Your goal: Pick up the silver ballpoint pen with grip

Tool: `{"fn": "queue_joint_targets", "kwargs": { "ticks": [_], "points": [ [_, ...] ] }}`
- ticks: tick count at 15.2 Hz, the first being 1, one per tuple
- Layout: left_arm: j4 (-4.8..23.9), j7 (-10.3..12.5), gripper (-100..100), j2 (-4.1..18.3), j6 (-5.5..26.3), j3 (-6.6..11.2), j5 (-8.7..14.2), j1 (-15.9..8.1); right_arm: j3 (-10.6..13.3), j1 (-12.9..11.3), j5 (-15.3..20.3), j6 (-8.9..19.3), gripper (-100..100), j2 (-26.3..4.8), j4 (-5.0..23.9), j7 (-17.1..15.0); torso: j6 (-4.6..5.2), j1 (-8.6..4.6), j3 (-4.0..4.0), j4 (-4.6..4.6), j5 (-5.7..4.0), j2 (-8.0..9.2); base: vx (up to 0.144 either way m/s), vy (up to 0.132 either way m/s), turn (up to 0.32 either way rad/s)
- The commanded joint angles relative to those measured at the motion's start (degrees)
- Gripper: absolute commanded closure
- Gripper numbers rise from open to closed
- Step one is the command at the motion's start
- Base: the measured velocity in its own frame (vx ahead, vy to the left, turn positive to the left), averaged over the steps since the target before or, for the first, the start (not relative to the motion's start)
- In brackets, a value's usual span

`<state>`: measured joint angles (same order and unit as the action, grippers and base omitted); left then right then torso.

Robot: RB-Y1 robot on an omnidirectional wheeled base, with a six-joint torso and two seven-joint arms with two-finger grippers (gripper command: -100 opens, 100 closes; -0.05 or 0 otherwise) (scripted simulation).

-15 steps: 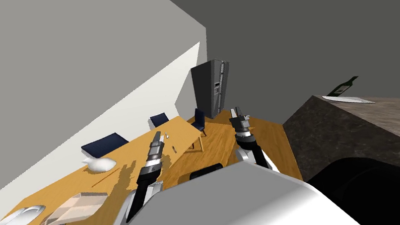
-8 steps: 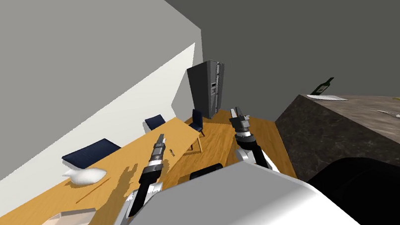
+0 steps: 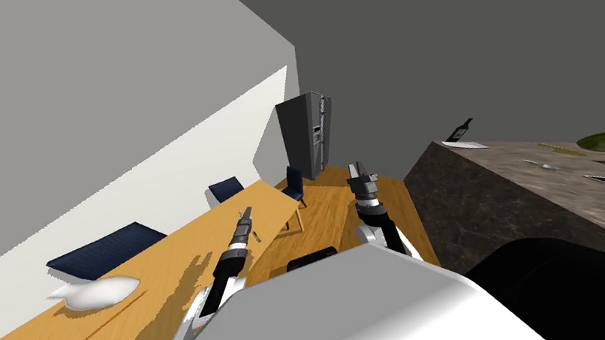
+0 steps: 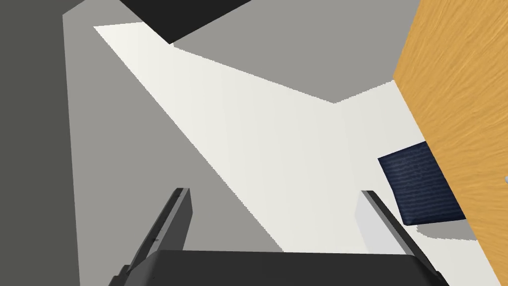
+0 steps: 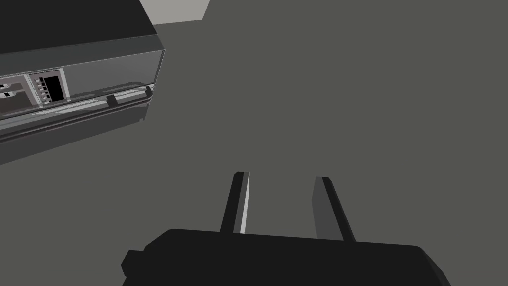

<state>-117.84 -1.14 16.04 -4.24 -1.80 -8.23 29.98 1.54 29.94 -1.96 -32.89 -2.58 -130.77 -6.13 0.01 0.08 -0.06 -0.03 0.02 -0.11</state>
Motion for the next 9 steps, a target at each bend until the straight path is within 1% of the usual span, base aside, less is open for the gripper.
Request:
{"fn": "queue_joint_targets", "kwargs": {
  "ticks": [1, 3, 4, 5, 6, 7, 8, 9],
  "points": [
    [1.91, -0.36, -100, 0.90, 2.86, -0.08, -0.08, -0.34, 0.00, 0.00, 0.00, 0.00, 0, 0.00, 0.00, 0.00, 0.00, 0.00, 0.00, 0.00, 0.00, 0.00, 0.030, 0.029, -0.200],
    [1.91, -0.36, -100, 0.90, 4.61, -0.08, -0.08, -0.34, 0.00, 0.00, 0.00, 0.00, 0, 0.00, 0.00, 0.00, 0.00, 0.04, -0.02, -0.01, 0.01, -0.04, 0.025, 0.029, -0.114],
    [3.19, -0.68, -100, 1.43, 6.54, -0.21, -0.19, -0.50, 0.00, 0.01, 0.00, 0.00, 0, 0.00, 0.00, 0.00, -0.01, 0.02, -0.02, -0.01, 0.01, -0.03, 0.020, 0.022, -0.180],
    [3.19, -0.68, -100, 1.43, 7.56, -0.21, -0.19, -0.50, 0.00, 0.00, 0.00, 0.00, 0, 0.00, 0.00, 0.00, 0.01, 0.02, -0.02, -0.01, 0.01, -0.03, 0.018, 0.024, -0.203],
    [3.19, -0.68, -100, 1.43, 7.74, -0.21, -0.19, -0.50, 0.00, 0.00, 0.00, 0.00, 0, 0.00, 0.00, 0.00, 0.00, 0.02, -0.01, -0.01, 0.01, -0.01, 0.012, 0.022, -0.060],
    [4.48, -1.00, -100, 1.92, 9.41, -0.35, -0.30, -0.66, 0.00, 0.01, 0.00, 0.00, 0, 0.00, 0.00, 0.00, -0.02, 0.00, 0.00, 0.00, 0.00, 0.00, 0.018, 0.019, -0.149],
    [4.48, -1.00, -100, 1.92, 10.81, -0.35, -0.30, -0.66, 0.00, 0.00, 0.00, 0.00, 0, 0.00, 0.00, 0.00, 0.01, 0.00, 0.00, 0.00, 0.00, -0.01, 0.021, 0.023, -0.169],
    [4.48, -1.00, -100, 1.92, 10.91, -0.35, -0.30, -0.66, 0.00, 0.00, 0.00, 0.00, 0, 0.00, 0.00, 0.00, -0.01, 0.00, 0.00, 0.00, 0.00, -0.01, 0.013, 0.020, -0.061]
  ]
}}
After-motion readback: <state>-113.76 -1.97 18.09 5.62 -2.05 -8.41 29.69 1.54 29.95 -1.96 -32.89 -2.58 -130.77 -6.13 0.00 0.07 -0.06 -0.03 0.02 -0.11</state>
